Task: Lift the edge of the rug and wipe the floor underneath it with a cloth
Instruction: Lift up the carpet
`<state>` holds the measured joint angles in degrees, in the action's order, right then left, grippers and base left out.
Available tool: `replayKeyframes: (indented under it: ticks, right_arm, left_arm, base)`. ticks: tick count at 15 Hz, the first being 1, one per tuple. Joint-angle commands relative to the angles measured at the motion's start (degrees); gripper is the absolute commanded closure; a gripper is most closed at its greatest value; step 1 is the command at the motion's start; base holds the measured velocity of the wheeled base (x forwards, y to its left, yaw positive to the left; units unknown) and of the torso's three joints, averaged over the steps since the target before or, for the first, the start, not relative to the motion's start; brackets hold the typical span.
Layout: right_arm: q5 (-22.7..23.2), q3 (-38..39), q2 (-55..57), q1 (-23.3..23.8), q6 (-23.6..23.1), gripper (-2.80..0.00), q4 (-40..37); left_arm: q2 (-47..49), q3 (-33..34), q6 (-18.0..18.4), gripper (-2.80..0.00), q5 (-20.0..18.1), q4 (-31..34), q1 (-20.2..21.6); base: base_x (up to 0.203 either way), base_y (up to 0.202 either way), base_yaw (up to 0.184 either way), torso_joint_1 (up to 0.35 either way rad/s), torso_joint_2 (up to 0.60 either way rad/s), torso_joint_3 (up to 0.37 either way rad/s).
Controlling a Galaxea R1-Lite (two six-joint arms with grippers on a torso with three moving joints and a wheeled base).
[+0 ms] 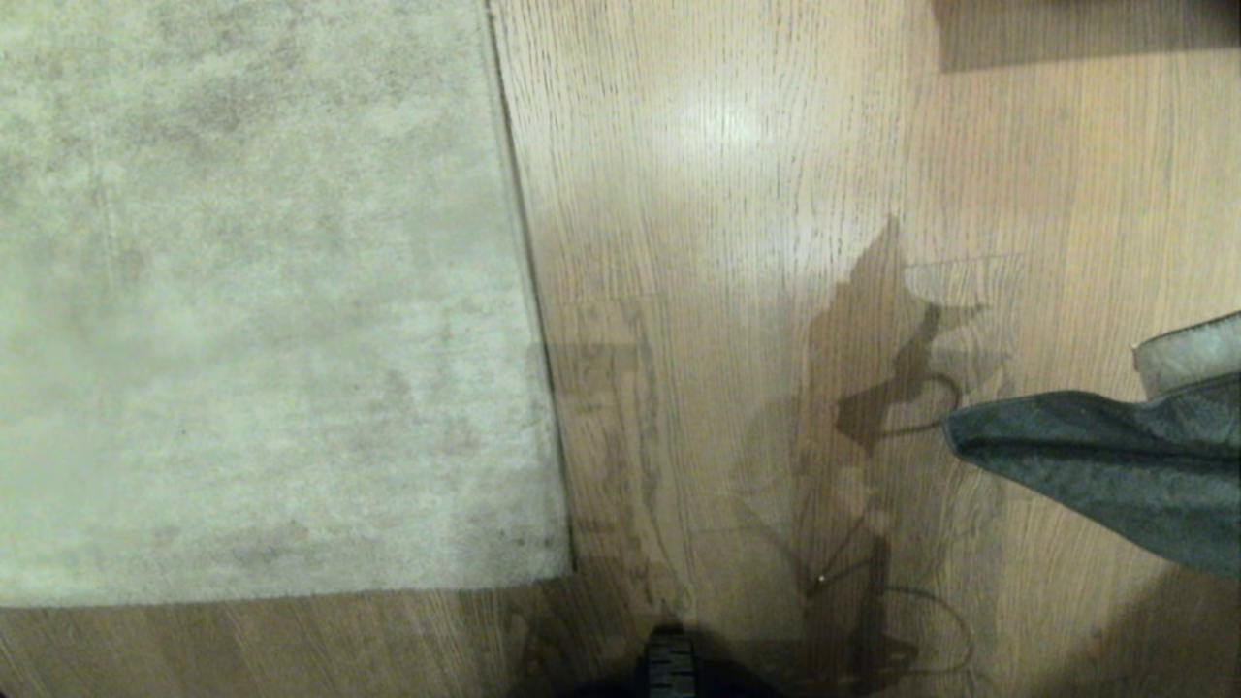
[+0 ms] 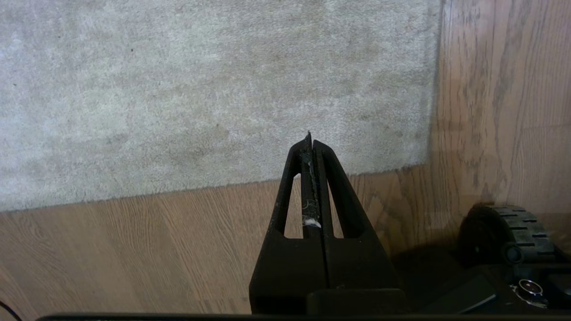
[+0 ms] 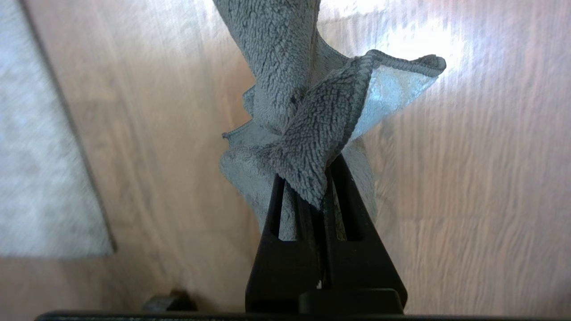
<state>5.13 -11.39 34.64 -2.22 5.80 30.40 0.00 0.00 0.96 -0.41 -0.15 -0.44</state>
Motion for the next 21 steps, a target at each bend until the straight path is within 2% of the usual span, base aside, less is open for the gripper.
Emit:
replayKeyframes:
  ticks: [1, 4, 7, 9, 13, 18, 21]
  right_arm:
    - [-0.08, 4.15, -5.32, -1.57, 0.01, 0.00, 0.35]
    - [-0.22, 8.81, -10.21, -2.66, -0.17, 0.00, 0.23]
    - [-0.22, 11.32, -14.58, -2.90, -3.02, 0.00, -1.29]
    - [-0.21, 11.38, -16.95, -1.87, -3.31, 0.00, -5.84]
    - [-0.20, 11.39, -22.46, 3.06, -4.48, 0.00, -15.73]
    - [-0.21, 11.39, -26.48, 2.76, -5.46, 0.00, -20.07]
    - [-0.24, 10.85, -31.85, 2.53, -6.43, 0.00, -25.49]
  left_arm:
    - [0.00, 0.00, 0.00, 0.00, -0.02, -0.03, 0.00]
    - [0.00, 0.00, 0.00, 0.00, -0.02, -0.01, 0.00]
    - [0.00, 0.00, 0.00, 0.00, -0.02, -0.03, 0.00]
    - [0.00, 0.00, 0.00, 0.00, -0.02, -0.03, 0.00]
    - [0.00, 0.00, 0.00, 0.00, -0.02, -0.03, 0.00]
    - [0.00, 0.00, 0.00, 0.00, -0.02, 0.06, 0.00]
    - [0.00, 0.00, 0.00, 0.00, -0.02, 0.02, 0.00]
  base:
    - [0.000, 0.000, 0.000, 0.000, 0.00, 0.000]
    - [0.000, 0.000, 0.000, 0.000, 0.00, 0.000]
    - [0.000, 0.000, 0.000, 0.000, 0.00, 0.000]
    - [0.000, 0.000, 0.000, 0.000, 0.00, 0.000]
    - [0.000, 0.000, 0.000, 0.000, 0.00, 0.000]
    - [0.000, 0.000, 0.000, 0.000, 0.00, 0.000]
    - [0.000, 0.000, 0.000, 0.000, 0.00, 0.000]
